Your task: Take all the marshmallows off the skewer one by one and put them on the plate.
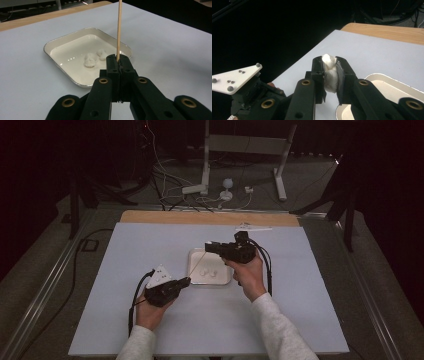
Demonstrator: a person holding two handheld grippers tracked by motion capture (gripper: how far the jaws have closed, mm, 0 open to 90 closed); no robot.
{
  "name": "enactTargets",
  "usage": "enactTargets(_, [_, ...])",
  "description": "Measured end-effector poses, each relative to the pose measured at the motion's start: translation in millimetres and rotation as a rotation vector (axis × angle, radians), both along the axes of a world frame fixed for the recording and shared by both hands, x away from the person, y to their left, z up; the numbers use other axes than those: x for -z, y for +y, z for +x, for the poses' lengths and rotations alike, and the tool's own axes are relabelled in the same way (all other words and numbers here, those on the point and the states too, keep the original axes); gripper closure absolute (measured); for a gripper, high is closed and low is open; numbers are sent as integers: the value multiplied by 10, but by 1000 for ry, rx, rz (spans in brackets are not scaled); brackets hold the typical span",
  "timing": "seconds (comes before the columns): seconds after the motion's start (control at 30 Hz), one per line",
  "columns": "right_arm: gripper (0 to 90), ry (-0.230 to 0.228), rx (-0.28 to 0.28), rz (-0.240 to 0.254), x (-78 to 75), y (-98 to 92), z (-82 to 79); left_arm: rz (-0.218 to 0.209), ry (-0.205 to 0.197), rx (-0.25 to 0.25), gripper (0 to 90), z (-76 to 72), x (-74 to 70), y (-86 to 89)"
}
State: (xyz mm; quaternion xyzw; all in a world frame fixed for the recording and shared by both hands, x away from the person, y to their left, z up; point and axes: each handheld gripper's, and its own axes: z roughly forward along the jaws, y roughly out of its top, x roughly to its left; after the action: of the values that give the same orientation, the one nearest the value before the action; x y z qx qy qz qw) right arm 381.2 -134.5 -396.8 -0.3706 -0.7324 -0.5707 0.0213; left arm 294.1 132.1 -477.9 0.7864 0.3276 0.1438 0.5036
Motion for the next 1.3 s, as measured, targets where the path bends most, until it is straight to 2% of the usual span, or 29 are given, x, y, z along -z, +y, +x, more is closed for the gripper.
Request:
enactTargets(0.03, [791,-7,7,-2,-6,-1,0,35,3,-8,900,-1,16,-7])
enactTargets(0.07, [794,-11,40,40,-46,-72,14,51,7,-14,900,0,36,-1])
enactTargets(0.1, [794,-11,40,40,-46,-72,14,43,18,-21,900,5,61,23])
enactTargets(0.13, [795,-12,55,68,-81,-139,32,21,28,-29,900,16,71,57])
enactTargets(0.2, [795,-19,65,65,-146,-247,52,-5,25,-38,900,23,47,93])
enactTargets(0.3, [793,-31,69,36,-177,-334,36,-14,23,-47,900,25,30,105])
enactTargets(0.43, [790,-28,71,12,-101,-353,31,-21,22,-56,900,21,24,95])
enactTargets(0.6, [784,-34,74,-56,16,-302,21,-30,27,-64,900,28,20,113])
enactTargets(0.77, [779,-52,86,-147,119,-251,-5,-50,34,-72,900,31,9,130])
enactTargets(1.1, [774,-23,101,-196,357,-271,-25,-68,43,-84,900,37,7,128])
enactTargets(1.3, [768,-14,97,-248,520,-257,-48,-74,49,-85,899,38,6,119])
